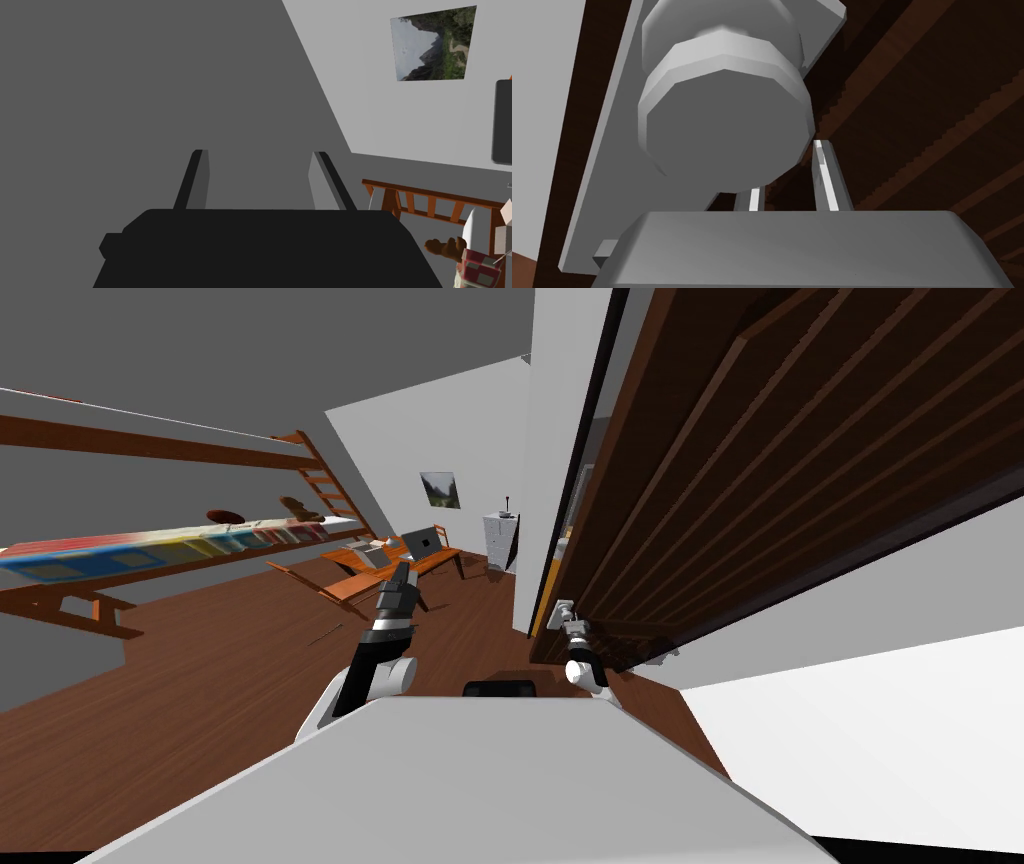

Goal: Pull the door open

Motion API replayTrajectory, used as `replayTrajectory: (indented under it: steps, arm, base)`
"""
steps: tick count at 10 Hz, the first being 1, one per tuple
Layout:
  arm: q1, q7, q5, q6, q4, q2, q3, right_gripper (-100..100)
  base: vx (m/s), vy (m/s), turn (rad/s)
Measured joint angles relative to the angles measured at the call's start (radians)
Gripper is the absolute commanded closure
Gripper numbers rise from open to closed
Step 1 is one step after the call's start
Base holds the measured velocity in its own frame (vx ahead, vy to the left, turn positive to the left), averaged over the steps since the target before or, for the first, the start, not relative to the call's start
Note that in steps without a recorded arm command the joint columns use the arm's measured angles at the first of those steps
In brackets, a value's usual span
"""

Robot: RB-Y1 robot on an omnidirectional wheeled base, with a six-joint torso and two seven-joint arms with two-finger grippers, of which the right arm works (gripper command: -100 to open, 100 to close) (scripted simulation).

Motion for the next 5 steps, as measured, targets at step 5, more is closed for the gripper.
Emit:
replayTrajectory:
  steps: [5]
  arm:
    - [0.024, -0.108, -0.09, 0.006, -0.026, -0.002, 0.015, -100]
  base:
    - [-0.074, -0.015, 0.071]
